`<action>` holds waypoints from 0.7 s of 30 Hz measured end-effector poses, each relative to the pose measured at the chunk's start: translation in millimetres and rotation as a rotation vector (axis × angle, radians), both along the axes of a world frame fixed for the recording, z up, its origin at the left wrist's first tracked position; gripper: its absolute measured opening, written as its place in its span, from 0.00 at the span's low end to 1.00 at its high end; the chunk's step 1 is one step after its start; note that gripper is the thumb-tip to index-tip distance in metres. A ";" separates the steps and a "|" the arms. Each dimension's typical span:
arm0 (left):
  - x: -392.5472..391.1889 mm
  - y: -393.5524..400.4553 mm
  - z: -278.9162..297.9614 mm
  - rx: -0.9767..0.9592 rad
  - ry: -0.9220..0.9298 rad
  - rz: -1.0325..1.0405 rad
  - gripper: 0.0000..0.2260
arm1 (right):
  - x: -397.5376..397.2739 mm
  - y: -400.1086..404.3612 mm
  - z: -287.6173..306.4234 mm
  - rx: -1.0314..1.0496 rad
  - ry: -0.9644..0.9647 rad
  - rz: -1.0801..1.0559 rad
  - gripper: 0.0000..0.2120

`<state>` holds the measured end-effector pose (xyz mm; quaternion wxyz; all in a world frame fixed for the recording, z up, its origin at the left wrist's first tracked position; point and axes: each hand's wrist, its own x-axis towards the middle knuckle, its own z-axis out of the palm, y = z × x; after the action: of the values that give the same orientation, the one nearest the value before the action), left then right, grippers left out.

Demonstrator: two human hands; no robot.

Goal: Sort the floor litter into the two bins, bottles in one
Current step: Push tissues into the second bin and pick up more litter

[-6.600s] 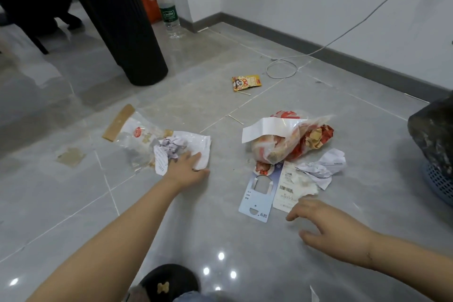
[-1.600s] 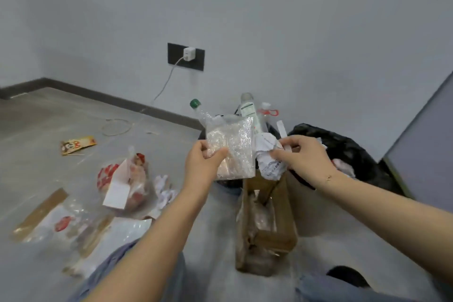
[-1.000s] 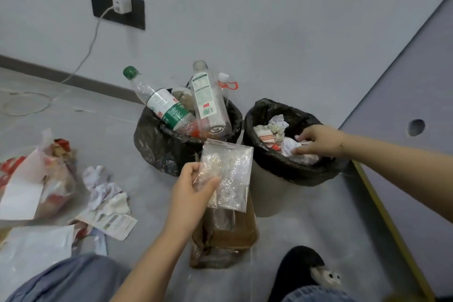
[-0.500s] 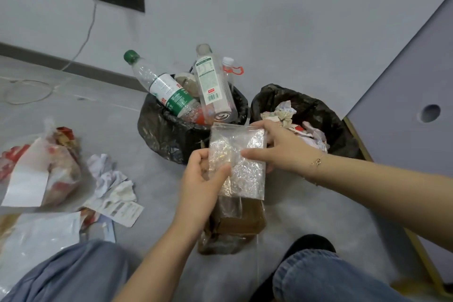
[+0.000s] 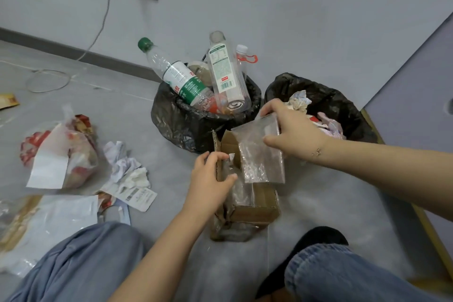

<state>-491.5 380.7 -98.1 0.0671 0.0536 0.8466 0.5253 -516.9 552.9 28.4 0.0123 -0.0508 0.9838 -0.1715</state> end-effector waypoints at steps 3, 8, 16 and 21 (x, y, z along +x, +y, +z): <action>-0.1 -3.0 -5.3 0.025 -0.012 -0.016 0.17 | -6.5 -13.9 -21.7 0.165 -0.093 0.106 0.18; 3.6 -8.7 -11.2 0.097 -0.053 0.040 0.21 | -16.7 -27.0 -44.2 0.459 -0.177 0.162 0.20; 4.1 -2.7 -16.2 0.215 -0.061 0.069 0.22 | -30.6 -27.6 -64.5 0.358 -0.332 0.027 0.17; 1.6 -7.6 -15.0 0.228 -0.076 0.049 0.23 | -43.2 -24.2 -69.4 0.087 -0.292 -0.078 0.16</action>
<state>-489.8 373.1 -113.1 0.0798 0.0200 0.7794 0.6211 -560.1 528.7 -41.0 0.1506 0.0137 0.9793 -0.1345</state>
